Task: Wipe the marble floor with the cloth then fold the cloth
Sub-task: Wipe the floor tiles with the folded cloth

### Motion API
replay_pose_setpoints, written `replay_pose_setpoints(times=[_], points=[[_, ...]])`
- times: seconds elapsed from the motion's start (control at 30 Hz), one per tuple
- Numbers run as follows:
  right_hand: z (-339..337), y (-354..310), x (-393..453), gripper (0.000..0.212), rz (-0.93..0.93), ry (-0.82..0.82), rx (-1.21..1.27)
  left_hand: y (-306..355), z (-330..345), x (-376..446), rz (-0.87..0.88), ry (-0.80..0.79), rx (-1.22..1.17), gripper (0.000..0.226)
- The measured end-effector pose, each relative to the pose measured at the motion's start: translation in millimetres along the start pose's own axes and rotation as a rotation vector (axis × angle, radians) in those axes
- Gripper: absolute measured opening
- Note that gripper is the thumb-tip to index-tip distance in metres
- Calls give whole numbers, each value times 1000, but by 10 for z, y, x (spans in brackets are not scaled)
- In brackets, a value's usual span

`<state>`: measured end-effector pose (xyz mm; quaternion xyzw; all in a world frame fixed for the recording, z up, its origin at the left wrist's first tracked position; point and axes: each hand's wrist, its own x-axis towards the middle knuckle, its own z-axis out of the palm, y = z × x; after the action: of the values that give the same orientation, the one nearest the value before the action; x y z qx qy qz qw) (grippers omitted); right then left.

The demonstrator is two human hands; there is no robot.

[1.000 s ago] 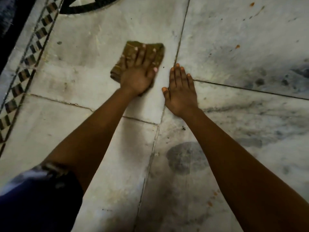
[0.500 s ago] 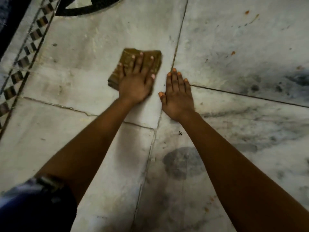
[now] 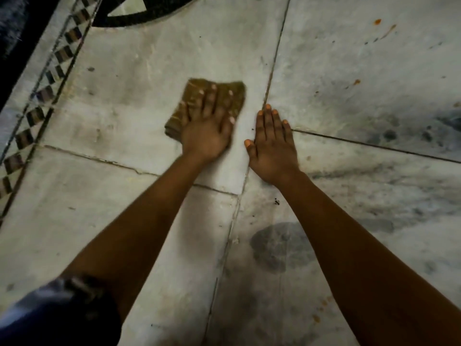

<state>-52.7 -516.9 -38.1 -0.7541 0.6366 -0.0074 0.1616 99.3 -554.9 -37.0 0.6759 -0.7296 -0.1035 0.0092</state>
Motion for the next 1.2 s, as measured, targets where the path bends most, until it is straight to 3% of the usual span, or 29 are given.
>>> replay_pose_setpoints(times=[0.1, 0.17, 0.3, 0.4, 0.5, 0.6, 0.73, 0.9, 1.07, 1.2], points=[[-13, 7, 2, 64, 0, -37, -8, -80, 37, -747, 157, -10, 23, 59], [-13, 17, 3, 64, -1, -30, -6, -361, -3, -1010, 145, -36, 26, 58], [3, 11, 5, 64, 4, -22, -11, -755, -178, -565, -141, -22, 29, 56], [6, 11, 1, 64, 12, -13, -9, -605, -269, 118, -314, -27, -38, 55], [10, 2, 1, 64, 7, -17, -16, -200, -220, 420, -240, -51, -66, 56], [10, -3, 1, 63, 7, -10, -17, 106, -34, 87, -27, -29, 17, 59], [12, 13, 7, 64, 5, -18, -33, -186, 6, -627, 142, -36, 47, 61], [33, 14, 0, 64, 10, 8, -29, -808, -217, -408, 19, -51, 92, 65], [75, 23, 0, 65, 9, 14, -40, -611, -264, 404, -202, -35, -3, 60], [50, 18, -2, 73, 12, -10, -29, -300, -200, 288, -109, -44, 26, 61]])
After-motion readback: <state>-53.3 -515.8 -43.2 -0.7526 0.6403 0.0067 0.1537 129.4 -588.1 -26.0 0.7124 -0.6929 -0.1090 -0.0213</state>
